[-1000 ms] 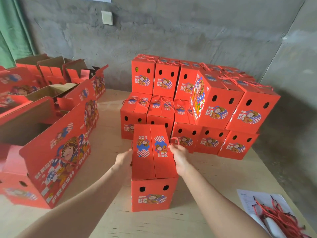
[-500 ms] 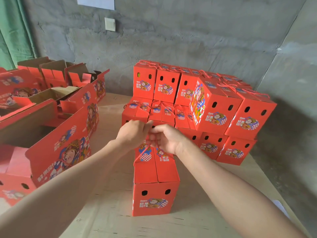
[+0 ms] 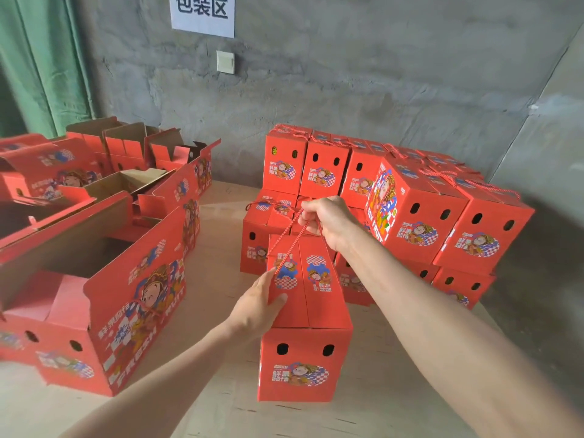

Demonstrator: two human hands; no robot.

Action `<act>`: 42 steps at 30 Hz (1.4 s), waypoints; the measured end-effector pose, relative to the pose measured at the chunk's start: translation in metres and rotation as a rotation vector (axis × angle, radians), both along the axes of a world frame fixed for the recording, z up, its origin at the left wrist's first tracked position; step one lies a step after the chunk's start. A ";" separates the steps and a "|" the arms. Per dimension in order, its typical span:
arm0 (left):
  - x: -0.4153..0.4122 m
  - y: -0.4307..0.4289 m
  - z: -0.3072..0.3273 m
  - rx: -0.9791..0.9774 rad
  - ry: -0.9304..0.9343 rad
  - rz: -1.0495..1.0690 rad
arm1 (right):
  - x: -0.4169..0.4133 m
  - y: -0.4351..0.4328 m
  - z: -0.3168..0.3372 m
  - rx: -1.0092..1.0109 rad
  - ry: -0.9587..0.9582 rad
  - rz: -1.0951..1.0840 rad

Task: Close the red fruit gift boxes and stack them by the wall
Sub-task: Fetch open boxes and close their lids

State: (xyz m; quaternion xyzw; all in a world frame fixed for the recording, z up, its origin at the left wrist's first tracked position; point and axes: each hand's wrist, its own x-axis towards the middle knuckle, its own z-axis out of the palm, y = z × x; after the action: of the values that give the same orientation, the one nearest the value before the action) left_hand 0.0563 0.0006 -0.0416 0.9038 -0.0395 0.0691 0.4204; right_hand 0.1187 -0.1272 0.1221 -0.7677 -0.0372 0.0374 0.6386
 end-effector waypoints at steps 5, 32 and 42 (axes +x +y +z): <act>-0.008 0.004 -0.027 0.059 0.076 -0.124 | -0.001 -0.004 -0.029 -0.044 0.076 0.023; -0.031 -0.035 0.060 -0.057 -0.481 -0.375 | -0.020 -0.012 0.102 -0.060 -0.276 -0.325; 0.042 -0.052 0.100 0.070 -0.549 -0.367 | 0.000 -0.045 0.135 -0.149 -0.423 -0.354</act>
State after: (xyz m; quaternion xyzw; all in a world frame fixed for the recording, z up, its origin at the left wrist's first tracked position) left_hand 0.0978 -0.0514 0.0582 0.8430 -0.3158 0.2321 0.3684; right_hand 0.1189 -0.1718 0.2574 -0.7979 -0.0324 -0.2330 0.5550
